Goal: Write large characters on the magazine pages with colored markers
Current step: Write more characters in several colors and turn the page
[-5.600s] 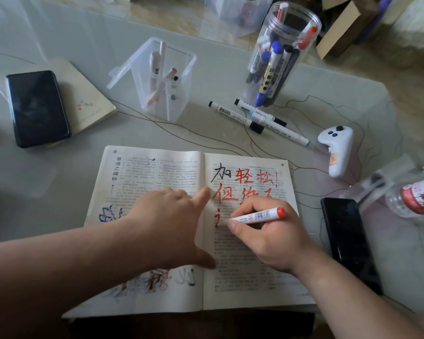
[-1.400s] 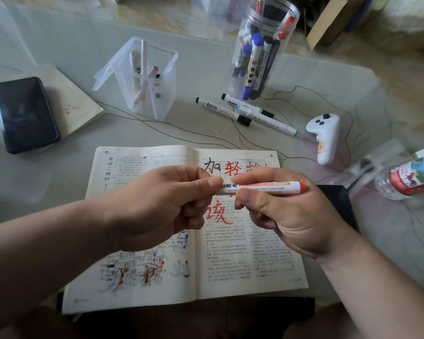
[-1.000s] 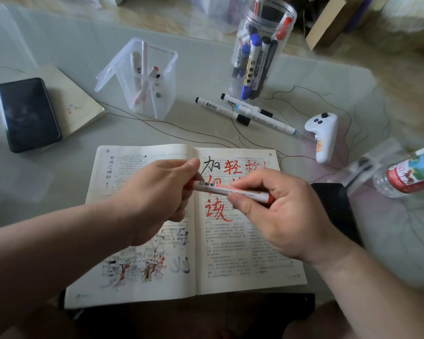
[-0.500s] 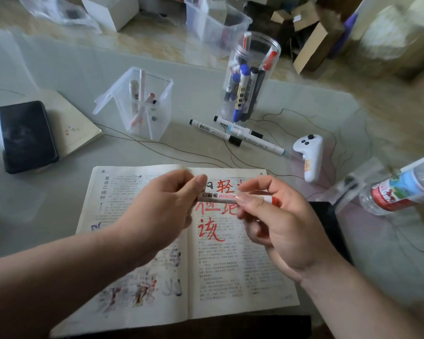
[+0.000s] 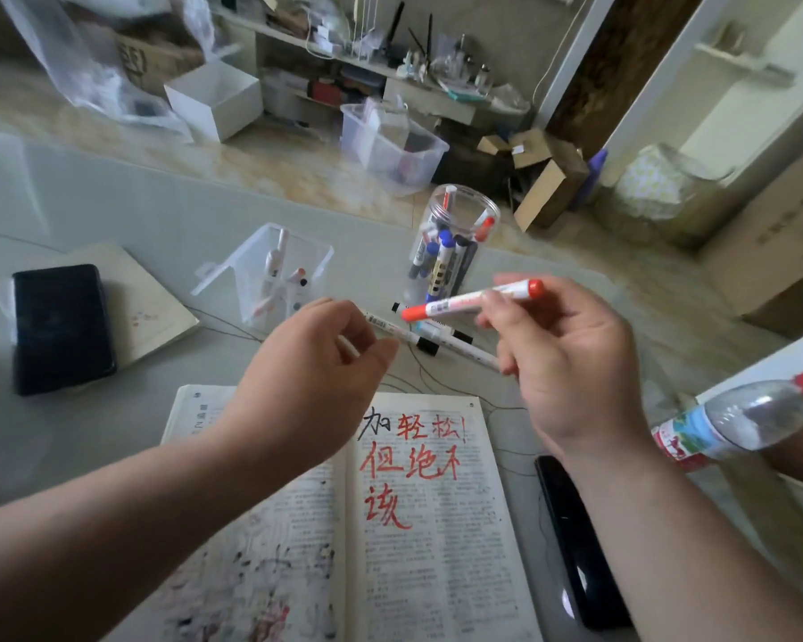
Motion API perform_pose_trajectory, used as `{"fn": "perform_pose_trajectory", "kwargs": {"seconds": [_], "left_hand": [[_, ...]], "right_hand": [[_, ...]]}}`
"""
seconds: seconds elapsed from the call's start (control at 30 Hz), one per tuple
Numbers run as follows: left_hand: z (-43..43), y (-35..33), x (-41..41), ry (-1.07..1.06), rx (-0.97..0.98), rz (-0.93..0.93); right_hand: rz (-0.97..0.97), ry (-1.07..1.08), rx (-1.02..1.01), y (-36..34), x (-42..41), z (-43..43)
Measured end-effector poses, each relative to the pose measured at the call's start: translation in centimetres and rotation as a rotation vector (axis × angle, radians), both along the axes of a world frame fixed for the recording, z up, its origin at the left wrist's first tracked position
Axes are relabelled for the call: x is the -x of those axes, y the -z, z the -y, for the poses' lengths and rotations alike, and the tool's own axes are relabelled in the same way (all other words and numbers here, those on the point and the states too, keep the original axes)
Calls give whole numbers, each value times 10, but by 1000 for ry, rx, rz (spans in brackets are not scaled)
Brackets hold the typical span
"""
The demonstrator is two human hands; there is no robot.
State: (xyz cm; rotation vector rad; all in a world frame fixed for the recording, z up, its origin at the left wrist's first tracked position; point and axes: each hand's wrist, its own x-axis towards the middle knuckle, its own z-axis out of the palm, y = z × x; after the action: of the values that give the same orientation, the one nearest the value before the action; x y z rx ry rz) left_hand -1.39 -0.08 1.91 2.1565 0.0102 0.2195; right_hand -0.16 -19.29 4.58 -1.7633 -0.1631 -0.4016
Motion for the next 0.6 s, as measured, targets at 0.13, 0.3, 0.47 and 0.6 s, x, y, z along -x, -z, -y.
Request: {"fn": "perform_pose_trajectory", "kwargs": {"seconds": [0.13,0.3,0.47,0.6], "left_hand": [[-4,2,4,23,-6,-25],[-6,11,6,55,-78,-54],[-9,27,6,121,-164,-127],[-5,34,8,212,-245,-220]], "right_hand": [[133,251,186,-35,-72,8],[49,291,343,-45,-149,18],[-17,267,439,-11,-135,40],[-210,269,647,50,-96,43]]}}
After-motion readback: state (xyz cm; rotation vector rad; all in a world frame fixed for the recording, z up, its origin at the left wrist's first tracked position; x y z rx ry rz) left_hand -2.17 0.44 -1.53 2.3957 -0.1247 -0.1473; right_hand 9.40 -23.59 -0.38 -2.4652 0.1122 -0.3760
